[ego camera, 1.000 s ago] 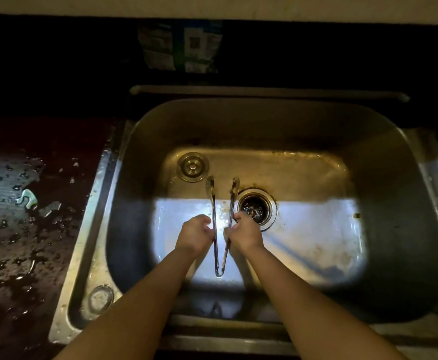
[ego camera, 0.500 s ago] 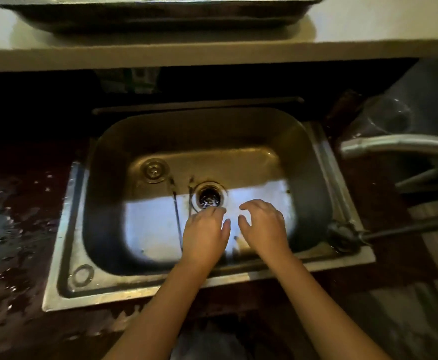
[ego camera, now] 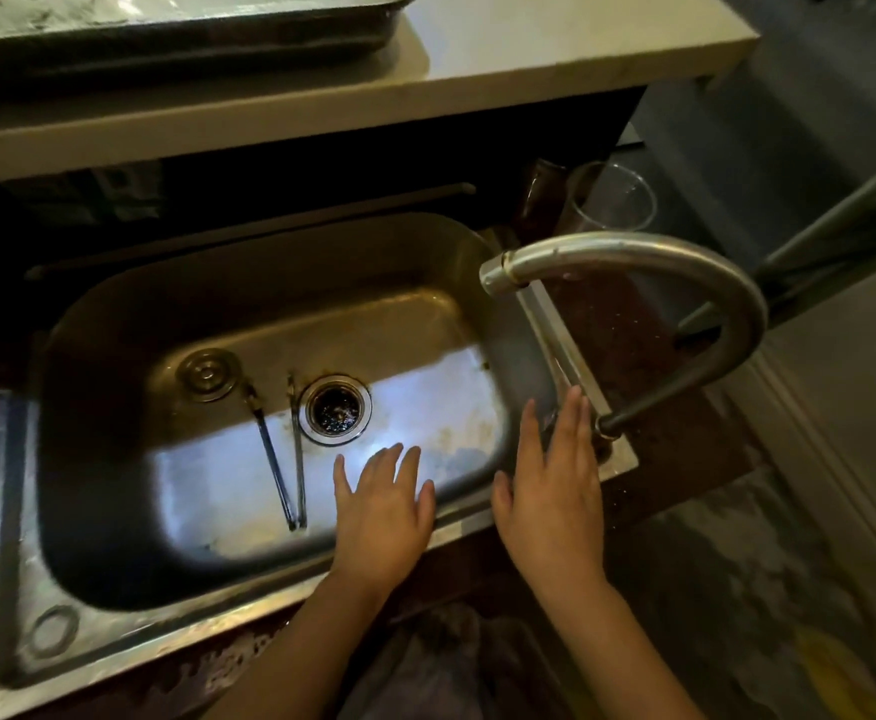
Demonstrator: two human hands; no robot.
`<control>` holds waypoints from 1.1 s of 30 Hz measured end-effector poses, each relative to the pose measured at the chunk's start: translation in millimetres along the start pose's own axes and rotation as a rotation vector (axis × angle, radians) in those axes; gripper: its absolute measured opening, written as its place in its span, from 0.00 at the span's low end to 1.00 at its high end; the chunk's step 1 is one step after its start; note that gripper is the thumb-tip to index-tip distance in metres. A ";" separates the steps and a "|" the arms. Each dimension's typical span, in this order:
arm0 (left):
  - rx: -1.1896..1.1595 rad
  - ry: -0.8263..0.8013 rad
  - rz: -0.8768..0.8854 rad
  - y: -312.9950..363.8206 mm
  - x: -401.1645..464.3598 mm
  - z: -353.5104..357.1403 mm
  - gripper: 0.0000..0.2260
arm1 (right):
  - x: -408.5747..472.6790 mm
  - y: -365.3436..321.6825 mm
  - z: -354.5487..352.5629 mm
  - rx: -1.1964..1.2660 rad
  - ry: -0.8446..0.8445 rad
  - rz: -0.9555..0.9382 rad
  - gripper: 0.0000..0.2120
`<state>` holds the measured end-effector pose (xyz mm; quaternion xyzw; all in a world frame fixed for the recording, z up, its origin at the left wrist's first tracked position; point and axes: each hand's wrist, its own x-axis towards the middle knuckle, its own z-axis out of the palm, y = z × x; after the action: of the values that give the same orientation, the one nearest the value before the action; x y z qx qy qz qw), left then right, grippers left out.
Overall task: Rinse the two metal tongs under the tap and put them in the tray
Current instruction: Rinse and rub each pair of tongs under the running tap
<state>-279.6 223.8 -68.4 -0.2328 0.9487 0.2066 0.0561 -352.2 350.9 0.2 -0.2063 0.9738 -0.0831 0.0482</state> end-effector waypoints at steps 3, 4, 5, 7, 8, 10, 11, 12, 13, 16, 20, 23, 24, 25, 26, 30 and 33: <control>0.004 -0.001 -0.019 -1.7 -0.1 1.7 0.21 | 1.1 -0.5 5.9 -0.005 -0.006 0.007 0.36; 0.007 0.001 -0.022 -2.0 -0.3 1.8 0.21 | 2.4 -0.3 7.1 -0.007 -0.005 0.009 0.36; 0.007 0.000 -0.026 -2.1 -0.2 1.6 0.22 | 4.3 0.2 8.0 -0.010 -0.004 0.012 0.36; 0.007 -0.003 -0.034 -2.0 -0.7 1.1 0.22 | 10.8 2.1 8.7 -0.018 -0.018 0.016 0.36; 0.006 -0.005 -0.034 -2.0 -0.9 0.8 0.22 | 15.1 3.2 8.4 -0.022 -0.030 0.014 0.36; 0.002 -0.008 -0.032 -2.3 -1.4 0.4 0.22 | 23.6 4.7 7.2 -0.029 -0.044 0.012 0.36; -0.004 -0.008 -0.031 -2.4 -1.9 0.2 0.22 | 26.9 5.2 6.5 -0.025 -0.047 0.015 0.36; -0.011 -0.005 -0.029 -2.5 -2.0 0.5 0.22 | 29.2 5.4 5.5 -0.018 -0.048 0.020 0.37; -0.017 -0.001 -0.028 -2.7 -2.0 1.1 0.22 | 30.2 5.9 4.4 -0.009 -0.047 0.025 0.36; -0.037 0.007 -0.028 -3.4 -1.8 2.6 0.22 | 28.6 8.5 2.3 -0.006 -0.040 0.033 0.35; -0.057 0.010 -0.039 -5.2 -1.2 3.4 0.22 | 29.9 5.3 -1.3 -0.014 -0.073 0.028 0.35; -0.104 -0.020 -0.029 -6.5 0.7 3.0 0.22 | 29.7 -1.3 -3.5 -0.009 -0.012 0.006 0.31; -0.166 -0.032 -0.031 -8.9 2.1 2.2 0.22 | 29.0 -5.4 -2.4 -0.005 0.035 -0.022 0.28; -0.256 -0.041 -0.055 -13.4 4.2 -0.7 0.21 | 28.5 -11.3 0.1 0.011 0.061 -0.056 0.24; -0.343 -0.034 -0.096 -21.0 7.3 -5.6 0.21 | 29.6 -19.3 3.9 0.046 0.046 -0.095 0.20; -0.256 0.093 -0.141 -79.9 27.9 -31.5 0.16 | 52.3 -67.6 35.5 0.242 -0.242 -0.254 0.14; -0.067 0.078 -0.089 -126.5 40.4 -43.1 0.17 | 75.9 -109.5 77.1 0.148 -0.341 -0.475 0.20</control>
<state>-257.1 86.9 -83.7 -0.2843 0.9313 0.2266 0.0204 -368.3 210.2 -60.1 -0.4351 0.8674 -0.1267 0.2053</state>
